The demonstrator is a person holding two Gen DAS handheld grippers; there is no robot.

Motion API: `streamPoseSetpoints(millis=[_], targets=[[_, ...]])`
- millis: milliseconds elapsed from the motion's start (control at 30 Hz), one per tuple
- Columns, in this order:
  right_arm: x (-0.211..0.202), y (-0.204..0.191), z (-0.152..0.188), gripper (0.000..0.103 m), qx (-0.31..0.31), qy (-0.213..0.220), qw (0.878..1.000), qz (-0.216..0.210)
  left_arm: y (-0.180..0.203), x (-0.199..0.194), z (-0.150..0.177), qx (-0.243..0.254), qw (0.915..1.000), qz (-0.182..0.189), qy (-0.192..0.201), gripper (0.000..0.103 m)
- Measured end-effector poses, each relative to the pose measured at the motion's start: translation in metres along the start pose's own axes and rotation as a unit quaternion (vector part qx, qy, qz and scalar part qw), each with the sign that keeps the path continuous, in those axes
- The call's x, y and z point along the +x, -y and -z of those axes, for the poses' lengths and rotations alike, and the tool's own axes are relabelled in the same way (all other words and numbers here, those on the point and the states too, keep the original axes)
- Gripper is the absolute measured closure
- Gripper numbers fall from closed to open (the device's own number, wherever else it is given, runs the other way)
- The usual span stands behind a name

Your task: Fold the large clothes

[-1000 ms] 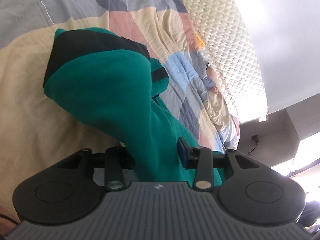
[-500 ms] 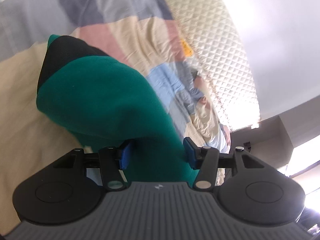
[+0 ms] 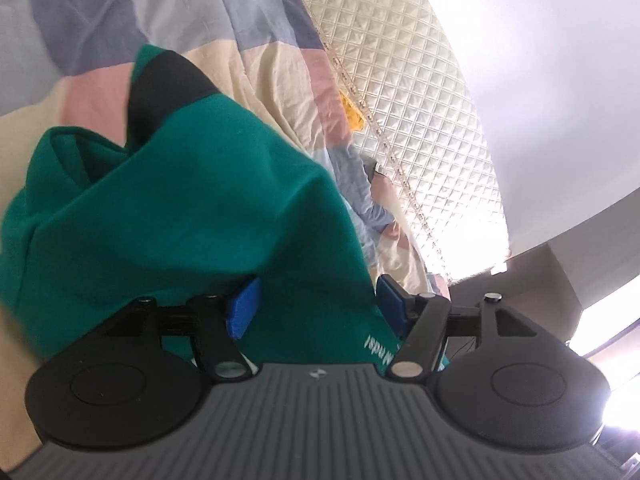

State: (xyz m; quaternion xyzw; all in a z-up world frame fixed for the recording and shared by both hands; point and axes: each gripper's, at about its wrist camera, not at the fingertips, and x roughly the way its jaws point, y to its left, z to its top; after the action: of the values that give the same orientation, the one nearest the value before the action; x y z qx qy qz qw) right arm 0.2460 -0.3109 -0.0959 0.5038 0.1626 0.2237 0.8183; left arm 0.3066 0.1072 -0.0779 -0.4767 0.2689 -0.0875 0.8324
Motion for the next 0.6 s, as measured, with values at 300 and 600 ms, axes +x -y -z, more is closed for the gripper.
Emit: streamPoseSetpoints(millis=[300, 600], targets=[[0.051, 0.049, -0.020, 0.044, 0.039, 0.004, 0.999, -0.014, -0.055, 0.067, -0.021, -0.013, 0.9991, 0.029, -0.026, 0.036], [0.054, 0.040, -0.017, 0.043, -0.001, 0.010, 1.000, -0.006, -0.042, 0.079, -0.026, 0.074, 0.9955, 0.020, -0.056, 0.036]])
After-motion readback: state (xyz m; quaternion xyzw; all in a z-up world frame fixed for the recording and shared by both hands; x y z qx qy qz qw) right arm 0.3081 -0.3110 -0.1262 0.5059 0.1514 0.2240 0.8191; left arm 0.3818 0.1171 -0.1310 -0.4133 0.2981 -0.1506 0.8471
